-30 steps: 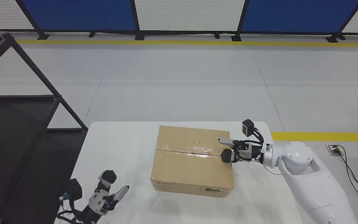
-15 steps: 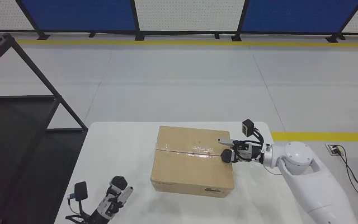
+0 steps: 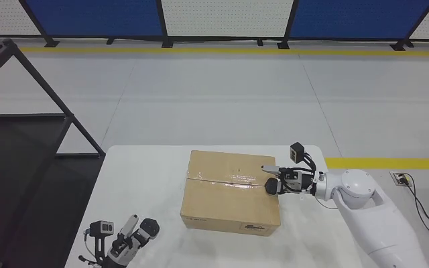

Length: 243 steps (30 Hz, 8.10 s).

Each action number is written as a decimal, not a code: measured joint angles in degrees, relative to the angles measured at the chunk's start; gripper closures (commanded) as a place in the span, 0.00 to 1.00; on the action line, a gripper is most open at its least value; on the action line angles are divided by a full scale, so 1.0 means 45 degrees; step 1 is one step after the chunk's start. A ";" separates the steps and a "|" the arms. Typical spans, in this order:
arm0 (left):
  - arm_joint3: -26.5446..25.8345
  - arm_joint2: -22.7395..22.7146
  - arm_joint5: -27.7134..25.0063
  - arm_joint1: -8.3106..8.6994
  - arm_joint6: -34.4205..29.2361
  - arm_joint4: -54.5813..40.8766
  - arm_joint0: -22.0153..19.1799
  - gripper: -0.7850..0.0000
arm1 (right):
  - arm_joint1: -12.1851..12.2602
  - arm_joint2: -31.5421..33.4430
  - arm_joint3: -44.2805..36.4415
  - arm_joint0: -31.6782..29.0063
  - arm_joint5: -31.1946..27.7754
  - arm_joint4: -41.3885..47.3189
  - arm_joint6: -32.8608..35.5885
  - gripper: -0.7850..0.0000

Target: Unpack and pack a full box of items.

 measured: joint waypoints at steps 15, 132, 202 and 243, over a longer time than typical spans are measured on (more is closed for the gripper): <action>0.0863 0.1381 0.2278 -0.0370 0.3139 -0.1109 -0.1562 0.00 | 0.0000 0.0000 0.0000 0.0000 0.0000 0.0000 0.0000 0.00; 0.3640 0.2857 0.2403 -0.2485 0.8197 -0.0729 -0.5667 0.00 | 0.0000 0.0000 0.0000 0.0000 0.0000 0.0000 0.0000 0.00; -0.0137 0.3745 0.2854 -0.3432 0.8772 0.2744 -0.6090 0.00 | -0.0038 0.0238 -0.0604 -0.0428 0.0154 -0.0162 -0.0308 0.00; 0.1015 0.5117 0.2973 -0.4213 0.8653 0.3154 -0.7214 0.00 | -0.0121 0.0126 -0.0605 -0.0296 0.0795 -0.0481 -0.0394 0.00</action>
